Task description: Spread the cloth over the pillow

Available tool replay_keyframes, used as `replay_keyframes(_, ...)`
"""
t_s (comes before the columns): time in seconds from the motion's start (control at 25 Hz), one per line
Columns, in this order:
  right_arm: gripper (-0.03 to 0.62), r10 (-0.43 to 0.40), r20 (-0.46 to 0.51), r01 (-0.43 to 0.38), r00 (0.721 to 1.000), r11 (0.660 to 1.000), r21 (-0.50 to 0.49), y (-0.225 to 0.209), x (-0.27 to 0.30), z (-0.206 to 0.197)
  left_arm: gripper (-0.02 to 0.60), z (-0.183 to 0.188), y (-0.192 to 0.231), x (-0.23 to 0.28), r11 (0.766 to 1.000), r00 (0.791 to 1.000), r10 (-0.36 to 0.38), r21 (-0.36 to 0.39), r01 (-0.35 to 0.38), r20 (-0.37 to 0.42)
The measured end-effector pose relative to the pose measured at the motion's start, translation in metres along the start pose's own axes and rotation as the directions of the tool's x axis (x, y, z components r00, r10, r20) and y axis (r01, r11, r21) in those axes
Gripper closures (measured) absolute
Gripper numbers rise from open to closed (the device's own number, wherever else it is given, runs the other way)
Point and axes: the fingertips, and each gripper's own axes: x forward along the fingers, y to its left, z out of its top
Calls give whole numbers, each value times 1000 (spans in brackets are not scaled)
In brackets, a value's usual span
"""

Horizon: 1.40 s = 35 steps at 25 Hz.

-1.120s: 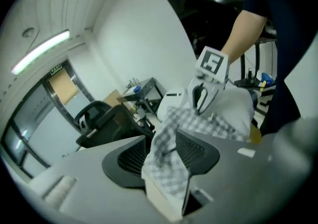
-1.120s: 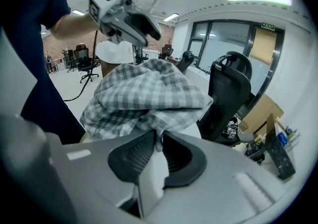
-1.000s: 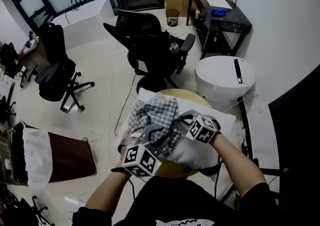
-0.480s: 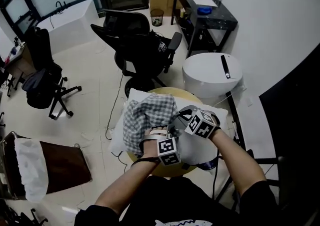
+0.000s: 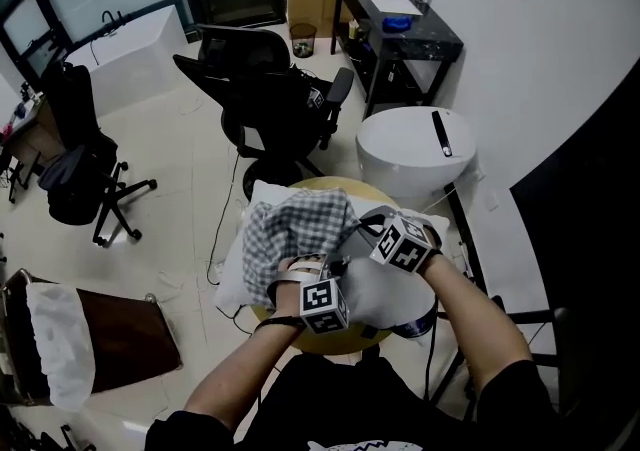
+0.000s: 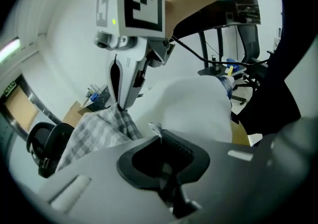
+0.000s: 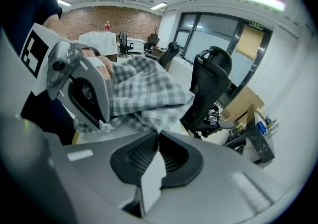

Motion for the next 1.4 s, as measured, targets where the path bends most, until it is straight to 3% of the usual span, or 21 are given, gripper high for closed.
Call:
replay_keyframes(0.2, 577, -37, 11, 37, 999, 999, -1, -30, -14, -9, 580, 29, 9, -46, 995, 991, 31, -95, -19, 133)
replay_keyframes(0.44, 577, -112, 11, 112, 994, 994, -13, -77, -39, -28, 580, 65, 2, -94, 978, 952, 95, -207, -34, 290)
replay_keyframes(0.84, 577, -259, -38, 257, 965, 965, -46, -144, -86, -89, 580, 133, -53, -132, 989, 903, 14, -136, 49, 429)
replay_keyframes(1.0, 577, -255, -58, 251, 965, 966, -62, -151, -91, -112, 580, 162, -77, -132, 989, 874, -49, -96, 109, 484)
replay_keyframes(1.16, 576, -256, -126, 232, 959, 956, -178, -153, -95, -139, 580, 189, -111, -121, 977, 825, -150, -44, 206, 545)
replay_keyframes(1.28, 576, -272, -172, 228, 947, 944, -237, -163, -99, -156, 580, 207, -141, -108, 950, 781, -267, 17, 313, 565)
replay_keyframes(1.4, 576, -278, -216, 212, 936, 935, -286, -169, -103, -173, 580, 222, -171, -90, 903, 732, -389, 73, 424, 559)
